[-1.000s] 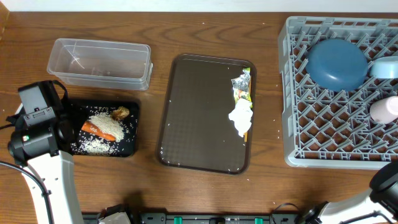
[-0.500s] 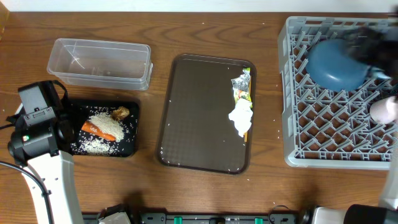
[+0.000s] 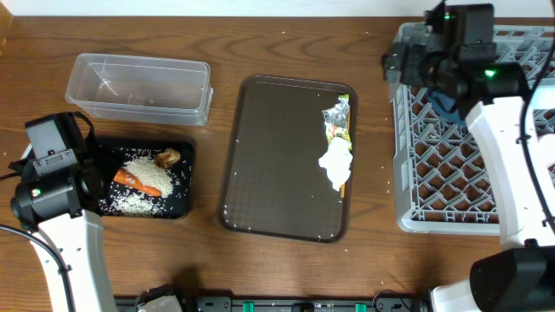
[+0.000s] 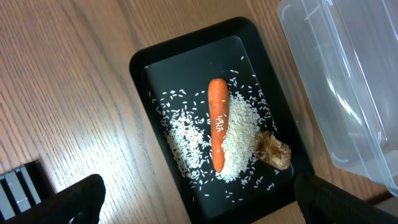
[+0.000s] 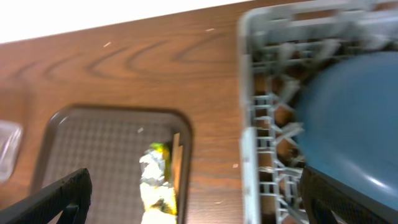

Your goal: Sort waste into correct bins and load items into the dishwasher rack

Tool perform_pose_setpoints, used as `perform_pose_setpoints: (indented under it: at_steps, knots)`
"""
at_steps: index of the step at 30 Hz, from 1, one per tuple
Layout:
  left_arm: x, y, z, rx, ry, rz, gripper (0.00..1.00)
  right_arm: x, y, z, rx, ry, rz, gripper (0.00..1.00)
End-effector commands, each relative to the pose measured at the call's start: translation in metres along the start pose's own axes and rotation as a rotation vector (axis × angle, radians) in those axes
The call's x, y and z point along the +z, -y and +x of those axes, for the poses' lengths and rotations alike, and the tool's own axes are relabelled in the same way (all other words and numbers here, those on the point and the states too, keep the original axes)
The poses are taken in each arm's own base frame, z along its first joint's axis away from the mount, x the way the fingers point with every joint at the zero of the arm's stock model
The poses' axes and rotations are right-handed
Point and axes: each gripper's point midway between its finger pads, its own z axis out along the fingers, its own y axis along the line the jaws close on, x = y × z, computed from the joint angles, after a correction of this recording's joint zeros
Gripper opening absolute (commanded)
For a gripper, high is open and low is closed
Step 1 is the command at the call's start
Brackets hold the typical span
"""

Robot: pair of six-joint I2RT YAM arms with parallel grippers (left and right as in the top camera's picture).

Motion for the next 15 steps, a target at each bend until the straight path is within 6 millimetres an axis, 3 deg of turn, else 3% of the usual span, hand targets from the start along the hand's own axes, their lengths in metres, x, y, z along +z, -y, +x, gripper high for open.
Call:
perform_pose_setpoints:
  at_steps: [1,7,12,15]
  knots:
    - [-0.005,0.002,-0.005,-0.017,0.012,0.011,0.98,-0.008,0.046,-0.012,0.105,0.043,0.116,0.99]
    - [-0.005,0.002,-0.005,-0.017,0.012,0.011,0.98,-0.019,0.111,-0.003,0.202,0.006,0.254,0.99]
    - [-0.005,0.002,-0.005,-0.017,0.012,0.011,0.98,-0.024,0.133,-0.002,0.242,0.006,0.288,0.99]
    - [-0.005,0.002,-0.005,-0.017,0.012,0.011,0.98,-0.024,0.135,-0.002,0.246,0.007,0.291,0.99]
